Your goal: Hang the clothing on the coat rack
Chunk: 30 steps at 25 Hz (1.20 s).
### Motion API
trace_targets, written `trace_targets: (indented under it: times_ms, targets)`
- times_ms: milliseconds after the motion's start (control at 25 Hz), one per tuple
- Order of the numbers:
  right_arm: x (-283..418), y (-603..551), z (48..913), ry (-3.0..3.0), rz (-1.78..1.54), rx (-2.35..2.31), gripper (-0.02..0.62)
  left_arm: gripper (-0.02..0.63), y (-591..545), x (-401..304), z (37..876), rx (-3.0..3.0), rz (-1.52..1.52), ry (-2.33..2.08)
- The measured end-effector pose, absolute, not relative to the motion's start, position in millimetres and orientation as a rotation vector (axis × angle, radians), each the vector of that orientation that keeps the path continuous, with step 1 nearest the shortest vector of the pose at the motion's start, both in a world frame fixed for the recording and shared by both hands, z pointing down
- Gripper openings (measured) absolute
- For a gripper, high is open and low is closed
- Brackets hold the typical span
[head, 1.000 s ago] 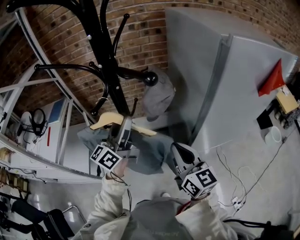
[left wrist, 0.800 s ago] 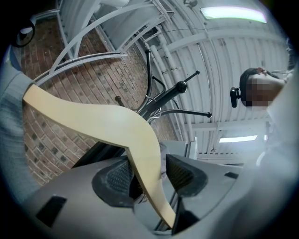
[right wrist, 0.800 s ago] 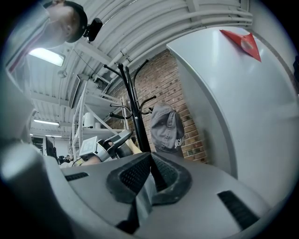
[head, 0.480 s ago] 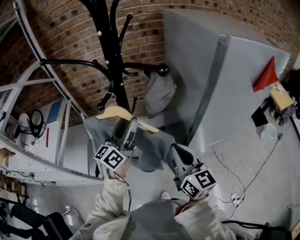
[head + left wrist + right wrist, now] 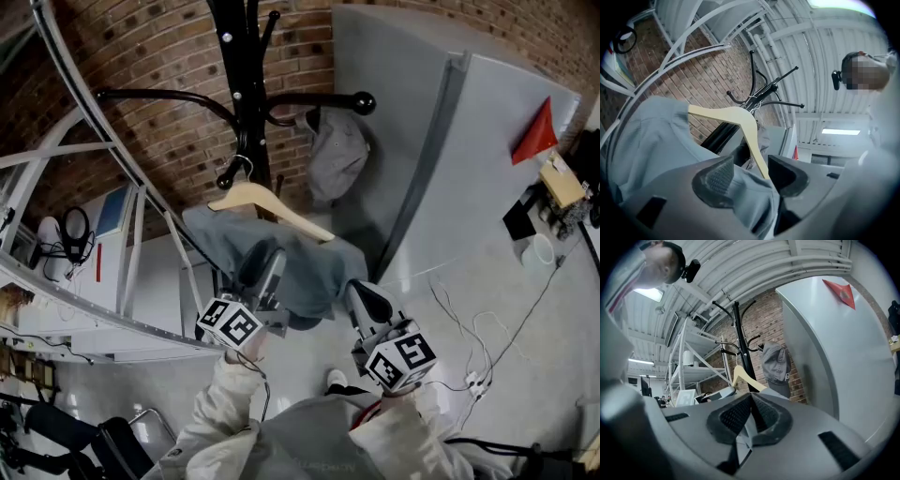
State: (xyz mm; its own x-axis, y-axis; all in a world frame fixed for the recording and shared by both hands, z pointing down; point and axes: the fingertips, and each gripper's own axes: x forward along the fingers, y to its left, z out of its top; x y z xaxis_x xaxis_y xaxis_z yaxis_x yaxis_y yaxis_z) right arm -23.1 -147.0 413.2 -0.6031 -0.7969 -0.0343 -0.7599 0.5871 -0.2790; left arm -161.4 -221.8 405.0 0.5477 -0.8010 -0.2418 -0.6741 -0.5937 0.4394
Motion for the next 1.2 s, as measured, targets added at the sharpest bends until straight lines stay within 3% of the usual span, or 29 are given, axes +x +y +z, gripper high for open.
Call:
trace_targets:
  times_ms: [160,680,1200]
  targets:
    - [-44,-123,417,2.673,-0.360,-1.306,0.025,0.217,-187,-178,412,2.536,-0.533,-1.301]
    - [-119,10,416,2.693,-0.264,-1.346,0.025,0.011,-17,-235,414,2.711,-0.348,-1.495]
    - [-134,60,414,2.710,-0.217,-1.366,0.025,0.009,53,-226,408,2.741,-0.345,-1.469]
